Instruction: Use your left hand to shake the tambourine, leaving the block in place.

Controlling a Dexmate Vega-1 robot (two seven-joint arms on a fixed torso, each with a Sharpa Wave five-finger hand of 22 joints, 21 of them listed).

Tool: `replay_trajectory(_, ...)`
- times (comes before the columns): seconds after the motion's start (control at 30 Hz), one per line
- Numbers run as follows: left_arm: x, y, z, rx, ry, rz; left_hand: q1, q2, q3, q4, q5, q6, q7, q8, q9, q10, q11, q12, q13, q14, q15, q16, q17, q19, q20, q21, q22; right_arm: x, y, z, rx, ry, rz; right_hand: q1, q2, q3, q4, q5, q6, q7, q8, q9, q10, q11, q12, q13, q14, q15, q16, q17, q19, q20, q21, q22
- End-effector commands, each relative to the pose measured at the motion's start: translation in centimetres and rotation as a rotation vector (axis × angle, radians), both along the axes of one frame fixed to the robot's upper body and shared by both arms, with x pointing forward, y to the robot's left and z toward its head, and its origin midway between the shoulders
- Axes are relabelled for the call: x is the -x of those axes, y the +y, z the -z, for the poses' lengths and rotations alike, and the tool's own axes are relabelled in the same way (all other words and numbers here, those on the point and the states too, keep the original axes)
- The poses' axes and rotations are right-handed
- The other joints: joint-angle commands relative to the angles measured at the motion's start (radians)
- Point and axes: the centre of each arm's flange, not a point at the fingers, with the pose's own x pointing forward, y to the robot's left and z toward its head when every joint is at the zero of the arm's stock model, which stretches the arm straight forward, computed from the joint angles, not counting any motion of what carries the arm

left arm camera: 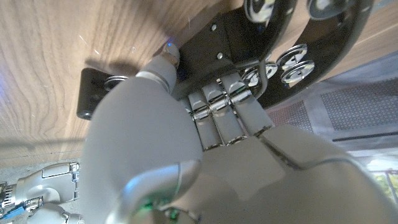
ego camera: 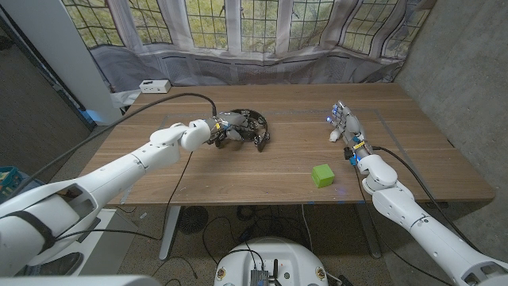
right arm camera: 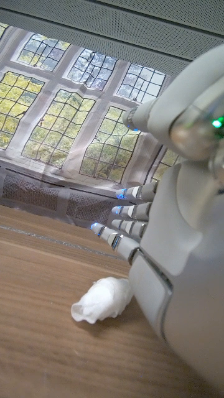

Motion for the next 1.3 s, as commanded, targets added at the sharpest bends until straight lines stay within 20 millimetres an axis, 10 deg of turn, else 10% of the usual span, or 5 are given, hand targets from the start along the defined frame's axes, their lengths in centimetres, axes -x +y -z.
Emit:
replay_trajectory(0.03,1.2,0.0,-1.6,0.011,-0.057,0.008,0.053,0.065,0.008,0.013,0.004,0.045,0.044,0.01,0.007,0.008,-0.004,0.01,0.013,0.085,-0.073,-0.008,0.002,0.0,-0.001,0.007,0.001,0.6,-0.1,-0.2,0.001,-0.022,0.006,0.008,-0.002,0.003,-0.005,0.003,0.0,0.004,0.001,0.003,0.011,0.001,0.003,0.005,0.007,0.003,0.001,0.002,0.009,-0.002,0.0,0.004)
replay_trajectory(1.3,7.7,-1.7,-8.2,0.143,-0.256,0.055,0.044,0.069,0.006,0.017,0.006,0.041,0.035,0.005,0.01,-0.004,-0.007,0.012,0.056,0.071,-0.065,-0.031,0.01,-0.033,0.006,0.008,0.001,2.0,-2.7,-0.7,0.005,-0.034,-0.032,0.006,-0.003,0.002,-0.004,0.002,0.001,0.006,0.001,0.003,0.014,0.0,0.003,0.006,0.011,0.003,0.001,0.003,0.011,-0.001,-0.002,0.004)
